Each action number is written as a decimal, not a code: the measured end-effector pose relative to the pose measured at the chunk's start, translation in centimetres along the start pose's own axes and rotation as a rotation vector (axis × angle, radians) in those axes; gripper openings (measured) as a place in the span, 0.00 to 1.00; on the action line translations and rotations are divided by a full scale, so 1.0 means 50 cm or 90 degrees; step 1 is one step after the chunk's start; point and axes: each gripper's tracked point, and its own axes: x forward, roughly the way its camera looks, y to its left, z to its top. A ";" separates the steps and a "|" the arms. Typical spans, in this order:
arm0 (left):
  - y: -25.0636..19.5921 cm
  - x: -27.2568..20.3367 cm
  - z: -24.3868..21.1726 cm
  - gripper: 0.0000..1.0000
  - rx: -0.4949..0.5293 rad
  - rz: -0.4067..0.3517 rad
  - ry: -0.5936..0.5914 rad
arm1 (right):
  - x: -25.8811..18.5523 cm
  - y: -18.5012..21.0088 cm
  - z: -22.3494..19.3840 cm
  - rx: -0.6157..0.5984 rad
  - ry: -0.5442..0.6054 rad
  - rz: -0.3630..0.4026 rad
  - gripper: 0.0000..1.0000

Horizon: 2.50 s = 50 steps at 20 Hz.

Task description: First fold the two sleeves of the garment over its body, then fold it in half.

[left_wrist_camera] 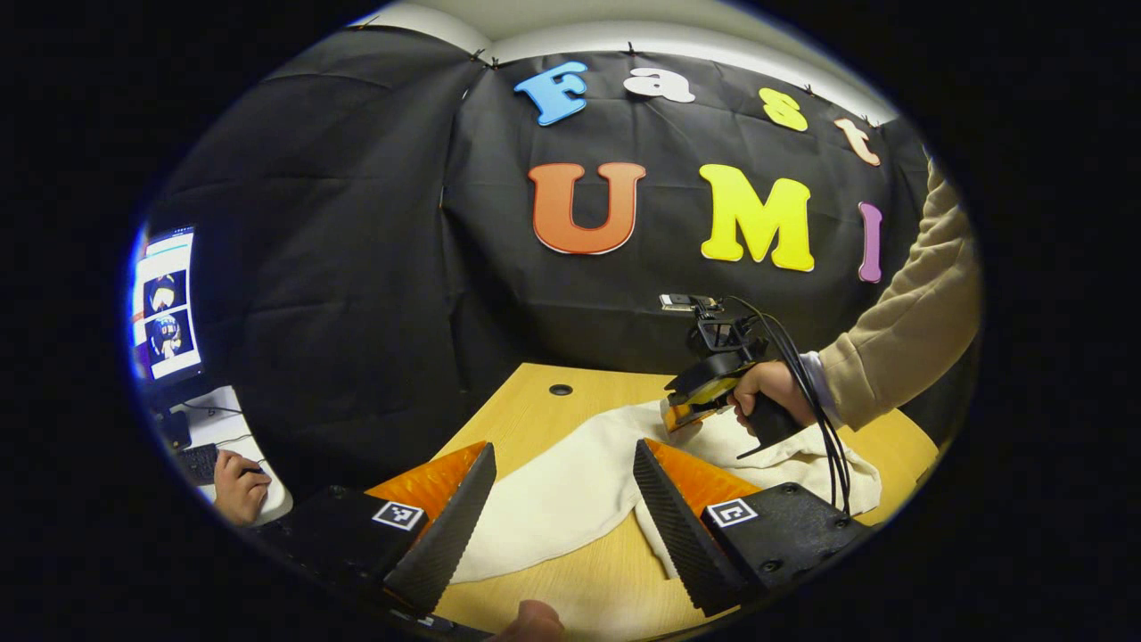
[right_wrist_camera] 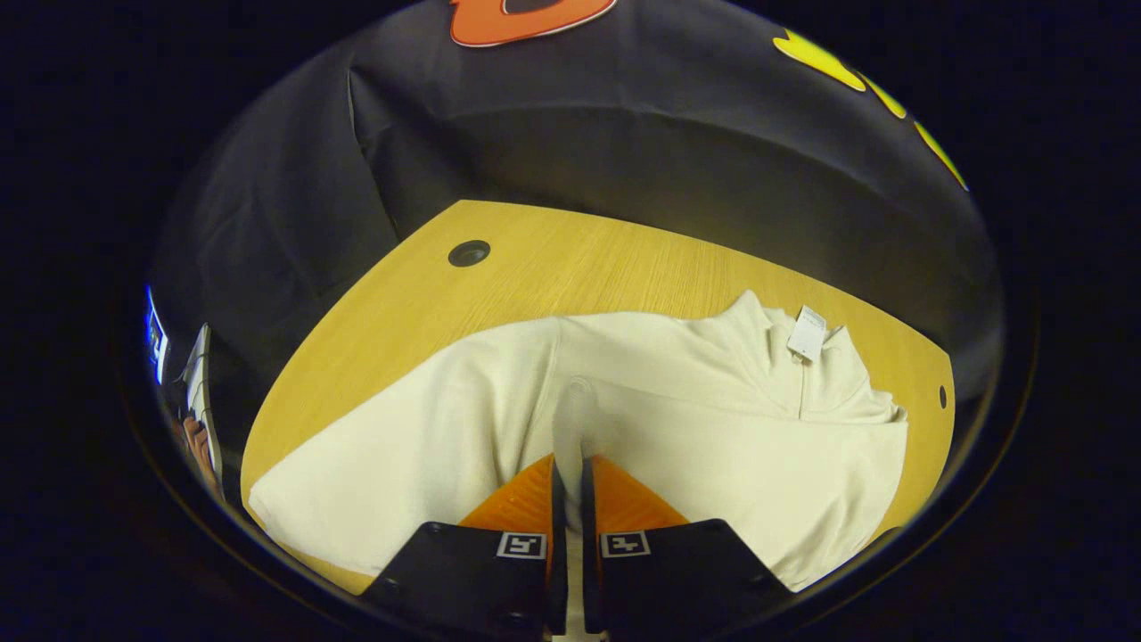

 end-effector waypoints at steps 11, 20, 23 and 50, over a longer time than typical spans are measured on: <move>0.116 0.005 -0.061 0.98 -0.006 0.110 0.039 | -0.170 0.024 -0.005 0.005 -0.032 0.123 0.94; 0.240 0.012 -0.159 0.98 -0.074 0.237 0.137 | -0.489 -0.184 -0.089 -0.039 -0.131 0.141 0.94; 0.276 0.006 -0.232 0.98 -0.089 0.294 0.194 | -0.534 -0.242 -0.141 -0.043 -0.136 0.106 0.98; 0.240 0.084 -0.377 0.23 -0.293 0.346 0.560 | -0.560 -0.471 -0.268 0.167 -0.132 0.031 0.98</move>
